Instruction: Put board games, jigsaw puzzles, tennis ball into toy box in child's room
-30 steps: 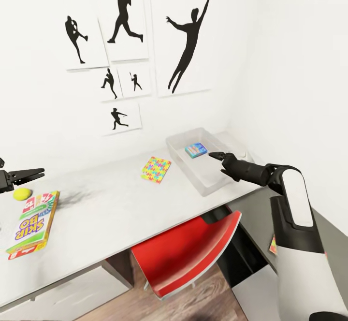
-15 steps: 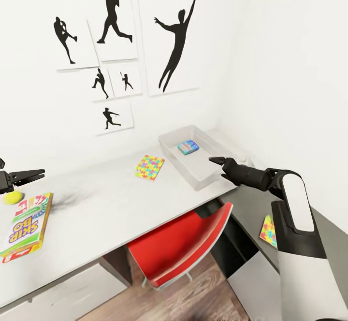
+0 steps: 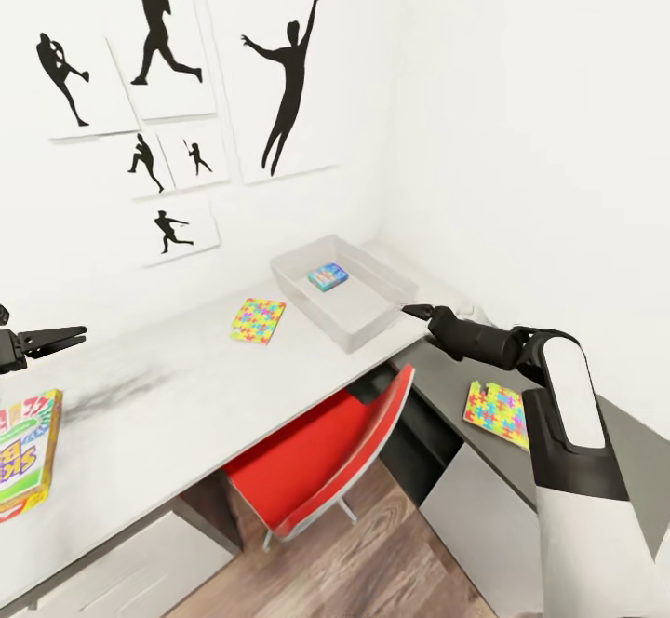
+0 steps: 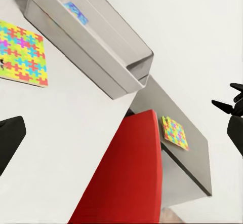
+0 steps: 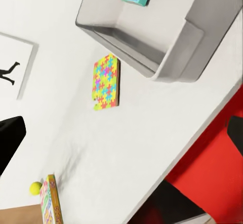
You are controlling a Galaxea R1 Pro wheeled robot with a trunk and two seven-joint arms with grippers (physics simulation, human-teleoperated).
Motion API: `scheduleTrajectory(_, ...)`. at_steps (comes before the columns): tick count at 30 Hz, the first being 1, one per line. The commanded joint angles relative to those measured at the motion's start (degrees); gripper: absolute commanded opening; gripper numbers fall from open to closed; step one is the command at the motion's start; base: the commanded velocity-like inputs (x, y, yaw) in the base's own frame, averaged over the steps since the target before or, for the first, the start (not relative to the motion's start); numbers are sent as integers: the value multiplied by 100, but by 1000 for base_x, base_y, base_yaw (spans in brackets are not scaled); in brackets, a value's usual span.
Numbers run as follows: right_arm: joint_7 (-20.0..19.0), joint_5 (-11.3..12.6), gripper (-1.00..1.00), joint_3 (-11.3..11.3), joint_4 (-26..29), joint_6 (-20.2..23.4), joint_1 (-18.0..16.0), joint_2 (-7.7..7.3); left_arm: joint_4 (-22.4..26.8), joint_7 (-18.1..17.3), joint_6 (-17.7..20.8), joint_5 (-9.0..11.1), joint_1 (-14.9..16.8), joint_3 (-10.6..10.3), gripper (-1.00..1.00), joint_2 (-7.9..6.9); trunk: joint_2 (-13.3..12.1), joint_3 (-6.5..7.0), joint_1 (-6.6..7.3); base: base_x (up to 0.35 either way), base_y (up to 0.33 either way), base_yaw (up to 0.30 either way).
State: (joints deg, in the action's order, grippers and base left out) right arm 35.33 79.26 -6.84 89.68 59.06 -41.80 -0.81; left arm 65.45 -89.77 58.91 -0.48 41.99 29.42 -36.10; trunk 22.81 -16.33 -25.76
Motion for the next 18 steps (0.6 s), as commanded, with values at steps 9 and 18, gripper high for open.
scheduleTrajectory(9,53,55,100,-2,5,1,-3,2,-1,-23,60,-5,2,2,100,-3,11,33,-2,-37,32,-264)
scheduleTrajectory(18,52,53,100,-2,6,0,2,2,-5,-23,60,-5,2,2,100,-3,11,89,-2,-2,1,-246)
